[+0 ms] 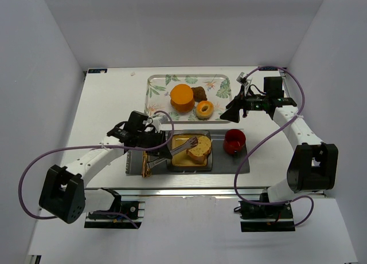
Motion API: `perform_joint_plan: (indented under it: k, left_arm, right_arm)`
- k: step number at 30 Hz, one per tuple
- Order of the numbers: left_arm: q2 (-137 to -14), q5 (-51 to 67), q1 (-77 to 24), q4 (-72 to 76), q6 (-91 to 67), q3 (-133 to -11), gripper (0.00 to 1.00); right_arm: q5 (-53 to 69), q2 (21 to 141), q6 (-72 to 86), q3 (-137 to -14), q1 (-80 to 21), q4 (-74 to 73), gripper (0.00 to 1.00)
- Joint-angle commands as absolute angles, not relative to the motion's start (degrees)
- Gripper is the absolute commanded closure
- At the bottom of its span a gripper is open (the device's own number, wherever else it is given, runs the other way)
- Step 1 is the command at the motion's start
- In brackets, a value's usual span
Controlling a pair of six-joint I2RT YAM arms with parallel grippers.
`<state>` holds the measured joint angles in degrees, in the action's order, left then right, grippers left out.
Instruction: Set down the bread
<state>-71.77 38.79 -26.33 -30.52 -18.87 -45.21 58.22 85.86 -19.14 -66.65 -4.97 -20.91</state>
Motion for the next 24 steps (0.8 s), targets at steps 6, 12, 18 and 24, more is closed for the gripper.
perform_joint_plan:
  k: [6,12,18,24]
  left_arm:
    - [-68.9,31.2,-27.3,-29.7,-18.3,-46.6,0.49]
    - [-67.3,24.5,-27.2,-32.0,-19.1,-51.2,0.45]
    - [-67.6,21.9,-22.9,-29.4,-20.8,-56.5,0.46]
    - [-72.6,21.4,-13.2,-23.7,-23.9,-60.3,0.48]
  right_arm:
    - [58.4,84.7,-20.0,-68.1,-4.7,-21.6,0.11]
    - [58.6,84.6,-20.0,-67.9,-4.7,-21.6,0.11]
    - [59.0,84.9,-20.0,-67.8,-4.7,-21.6,0.11]
    - [59.1,85.0,-20.3,-67.8,-4.7,-21.6,0.11]
